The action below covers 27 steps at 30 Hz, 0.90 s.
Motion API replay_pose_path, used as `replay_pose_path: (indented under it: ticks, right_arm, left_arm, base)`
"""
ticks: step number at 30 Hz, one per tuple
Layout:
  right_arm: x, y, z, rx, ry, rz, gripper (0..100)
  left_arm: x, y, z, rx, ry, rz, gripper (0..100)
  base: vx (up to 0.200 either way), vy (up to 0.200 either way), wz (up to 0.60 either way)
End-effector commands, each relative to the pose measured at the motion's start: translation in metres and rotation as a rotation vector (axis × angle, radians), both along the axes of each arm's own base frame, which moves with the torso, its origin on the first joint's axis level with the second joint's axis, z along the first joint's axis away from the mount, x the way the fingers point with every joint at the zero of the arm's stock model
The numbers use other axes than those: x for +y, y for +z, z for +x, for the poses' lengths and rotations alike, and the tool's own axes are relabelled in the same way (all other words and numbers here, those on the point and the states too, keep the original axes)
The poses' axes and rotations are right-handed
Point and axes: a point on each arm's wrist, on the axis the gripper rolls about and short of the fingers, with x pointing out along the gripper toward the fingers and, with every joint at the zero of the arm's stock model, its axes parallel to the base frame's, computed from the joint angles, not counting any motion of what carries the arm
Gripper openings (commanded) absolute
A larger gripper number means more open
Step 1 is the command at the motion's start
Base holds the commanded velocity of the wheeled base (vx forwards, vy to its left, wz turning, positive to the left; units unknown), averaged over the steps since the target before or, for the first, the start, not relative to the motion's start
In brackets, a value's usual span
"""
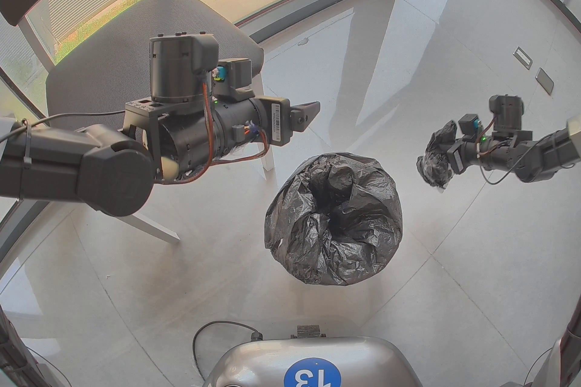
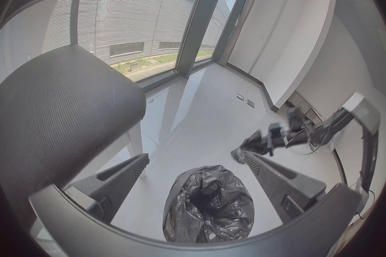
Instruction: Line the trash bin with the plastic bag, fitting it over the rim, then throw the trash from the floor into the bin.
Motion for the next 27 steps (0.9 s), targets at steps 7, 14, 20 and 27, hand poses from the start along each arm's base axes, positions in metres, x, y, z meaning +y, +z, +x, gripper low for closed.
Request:
replay_pose_path:
  ticks: [7, 14, 20, 27]
  right_arm:
    - [0.022, 0.127, -0.137, -0.304, 0.119, 0.034, 0]
    - [0.064, 0.103, -0.161, -0.205, 0.276, 0.083, 0]
    - [0.096, 0.093, -0.175, -0.137, 0.404, 0.083, 0]
    - [0.121, 0.081, -0.183, -0.051, 0.497, 0.071, 0]
  left_arm:
    - [0.007, -0.033, 0.004, 0.085, 0.029, 0.058, 100]
    - [0.002, -0.046, 0.010, 0.110, 0.044, 0.084, 100]
    - [0.000, -0.048, 0.009, 0.111, 0.037, 0.091, 100]
    - [-0.002, -0.048, 0.007, 0.109, 0.031, 0.088, 100]
  base:
    - [0.000, 0.000, 0.00]
    - [0.000, 0.000, 0.00]
    - [0.000, 0.000, 0.00]
    - [0.000, 0.000, 0.00]
